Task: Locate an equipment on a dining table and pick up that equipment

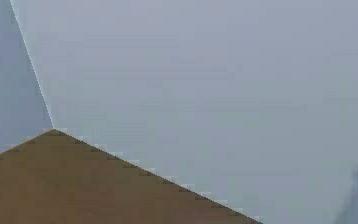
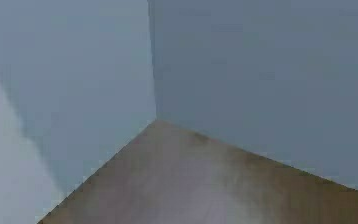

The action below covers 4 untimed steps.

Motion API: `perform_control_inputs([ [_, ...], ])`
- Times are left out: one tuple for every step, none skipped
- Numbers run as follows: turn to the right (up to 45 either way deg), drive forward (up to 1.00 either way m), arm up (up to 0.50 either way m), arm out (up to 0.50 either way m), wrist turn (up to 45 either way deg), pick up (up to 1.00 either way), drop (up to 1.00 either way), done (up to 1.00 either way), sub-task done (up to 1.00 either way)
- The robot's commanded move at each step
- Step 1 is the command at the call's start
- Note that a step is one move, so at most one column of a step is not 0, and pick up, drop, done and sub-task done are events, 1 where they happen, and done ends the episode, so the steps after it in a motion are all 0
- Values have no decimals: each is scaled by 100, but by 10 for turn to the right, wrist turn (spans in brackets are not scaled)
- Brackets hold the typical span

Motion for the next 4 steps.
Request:
perform_control_inputs([
  [-450, 0, 0, 0, 0, 0, 0, 0, 0],
  [-450, 0, 0, 0, 0, 0, 0, 0, 0],
  [-450, 0, 0, 0, 0, 0, 0, 0, 0],
  [-360, 0, 0, 0, 0, 0, 0, 0, 0],
])
